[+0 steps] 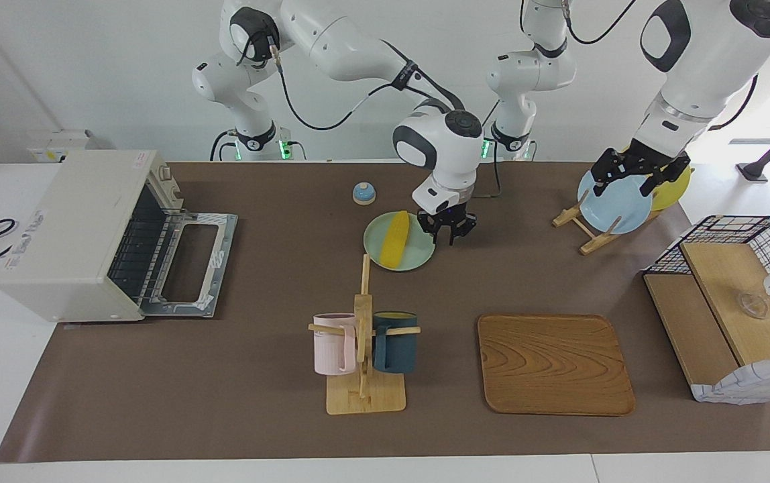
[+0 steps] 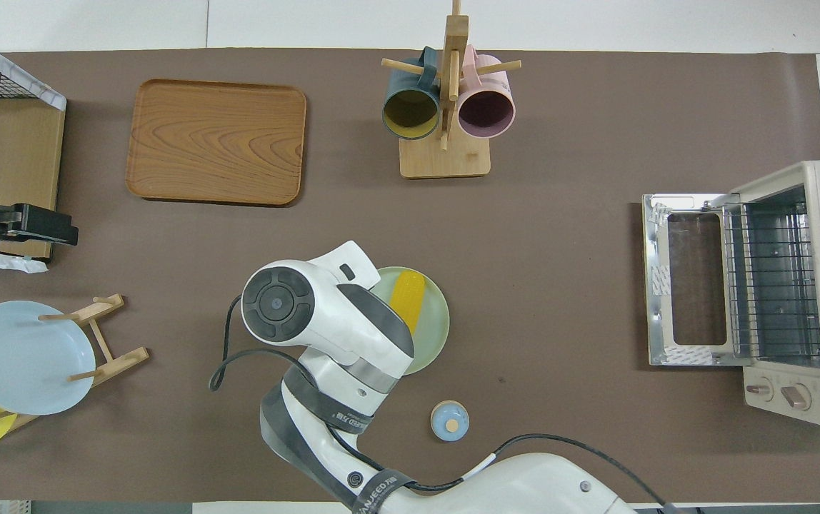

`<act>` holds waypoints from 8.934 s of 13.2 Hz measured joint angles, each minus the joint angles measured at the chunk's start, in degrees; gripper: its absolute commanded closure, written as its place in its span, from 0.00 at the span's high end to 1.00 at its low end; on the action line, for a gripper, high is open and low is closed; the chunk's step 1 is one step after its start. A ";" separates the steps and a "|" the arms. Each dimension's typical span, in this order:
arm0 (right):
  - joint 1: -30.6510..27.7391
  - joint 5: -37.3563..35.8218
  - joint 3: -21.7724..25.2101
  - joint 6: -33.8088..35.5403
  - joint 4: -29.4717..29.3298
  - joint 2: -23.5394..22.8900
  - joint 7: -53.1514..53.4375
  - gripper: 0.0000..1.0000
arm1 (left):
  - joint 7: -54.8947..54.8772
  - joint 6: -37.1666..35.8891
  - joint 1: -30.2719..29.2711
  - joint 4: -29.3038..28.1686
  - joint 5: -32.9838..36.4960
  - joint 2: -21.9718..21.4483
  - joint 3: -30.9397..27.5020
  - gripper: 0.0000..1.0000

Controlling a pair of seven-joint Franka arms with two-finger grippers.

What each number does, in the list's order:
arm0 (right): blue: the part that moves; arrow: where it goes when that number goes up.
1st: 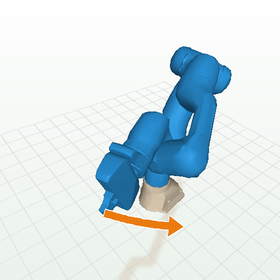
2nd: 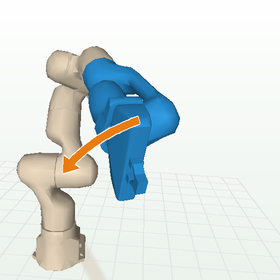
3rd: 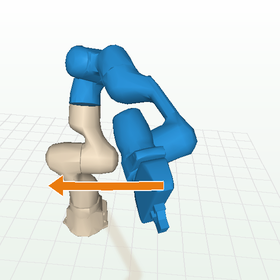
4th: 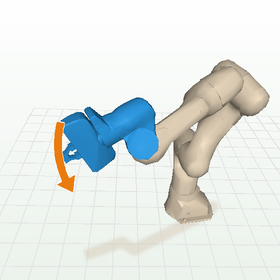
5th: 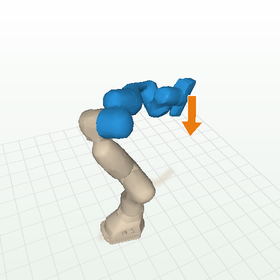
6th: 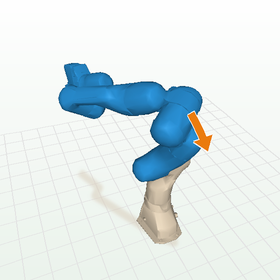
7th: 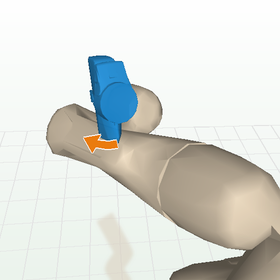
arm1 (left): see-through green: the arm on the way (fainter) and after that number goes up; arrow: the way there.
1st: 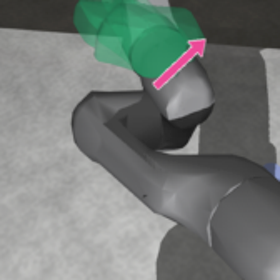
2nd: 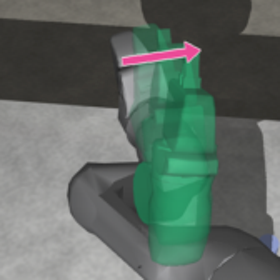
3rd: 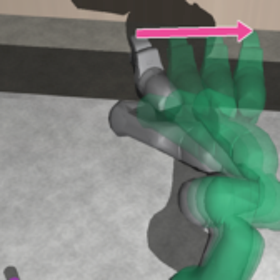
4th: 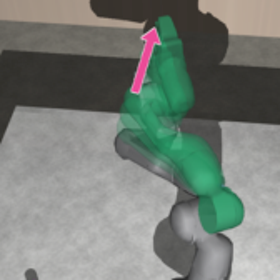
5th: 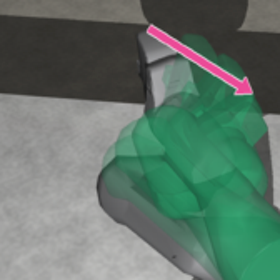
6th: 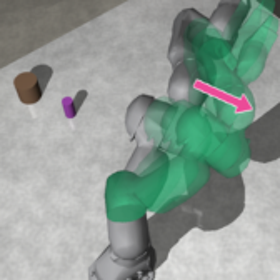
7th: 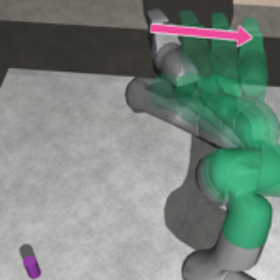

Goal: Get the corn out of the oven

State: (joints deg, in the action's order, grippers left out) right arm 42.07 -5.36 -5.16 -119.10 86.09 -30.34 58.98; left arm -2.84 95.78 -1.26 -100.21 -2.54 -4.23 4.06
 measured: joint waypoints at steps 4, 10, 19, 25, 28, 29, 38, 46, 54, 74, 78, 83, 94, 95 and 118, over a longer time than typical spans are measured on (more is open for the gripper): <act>-9.52 4.73 0.08 9.12 -0.34 8.94 -9.98 0.45 | -2.45 1.11 3.05 -1.27 -3.76 0.02 0.61 1.00; -17.58 5.46 0.11 22.72 -0.30 18.24 -20.54 0.61 | -2.39 9.45 15.36 -7.03 -8.33 1.50 1.06 1.00; -30.26 6.51 0.28 31.83 -0.14 24.61 -34.65 1.00 | 9.97 28.09 33.45 -9.80 -9.05 15.29 1.17 1.00; -37.20 6.52 0.42 35.92 -0.13 26.96 -38.47 1.00 | 14.81 32.66 35.37 -9.89 -9.05 22.61 0.96 1.00; -37.20 6.52 0.38 35.92 -0.12 27.91 -38.47 1.00 | 15.87 32.67 35.60 -9.90 -9.05 22.73 1.02 1.00; -37.29 6.52 0.41 35.92 -0.12 28.00 -38.47 1.00 | 16.24 32.67 35.80 -9.92 -9.05 22.75 1.05 1.00; -38.10 6.93 2.77 37.95 -0.16 30.83 -42.48 1.00 | 17.20 33.88 40.03 -12.51 -9.05 23.23 1.03 1.00; -38.22 6.99 5.88 39.33 -0.09 31.98 -43.05 1.00 | 17.19 34.63 39.27 -12.82 -9.05 23.25 0.23 0.00; -38.26 7.24 5.60 40.68 0.37 31.99 -43.82 1.00 | 17.18 20.76 30.64 -3.73 -9.05 20.03 -0.19 0.00; -37.11 7.45 5.46 41.34 2.59 31.87 -50.28 1.00 | 9.09 22.51 10.45 28.87 -4.59 47.44 0.08 0.00; -35.77 7.45 5.37 28.01 15.68 36.16 -51.57 0.07 | 8.24 23.81 10.44 29.34 -4.55 48.76 0.06 0.00; -30.44 7.36 5.14 8.81 35.84 38.75 -51.54 0.00 | 6.07 26.29 10.40 29.34 -4.41 48.94 -0.03 1.00; -33.10 -0.46 5.62 -10.27 53.13 32.54 -42.91 0.00 | 5.88 21.32 10.29 30.39 -4.39 45.17 -0.07 1.00; -34.38 -0.85 5.66 -10.34 54.28 33.11 -42.90 0.00 | 5.96 18.91 10.05 30.43 -4.39 43.17 -0.11 1.00; -43.44 -11.92 6.58 15.45 33.77 36.86 -61.58 0.00 | 6.01 -2.08 4.53 0.11 -1.49 -0.16 -0.84 1.00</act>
State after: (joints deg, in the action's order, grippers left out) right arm -1.37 -17.29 1.42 -103.66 119.86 6.52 -2.60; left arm 3.16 93.69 3.27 -100.10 -4.03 -4.38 3.22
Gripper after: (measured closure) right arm 0.991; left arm 0.000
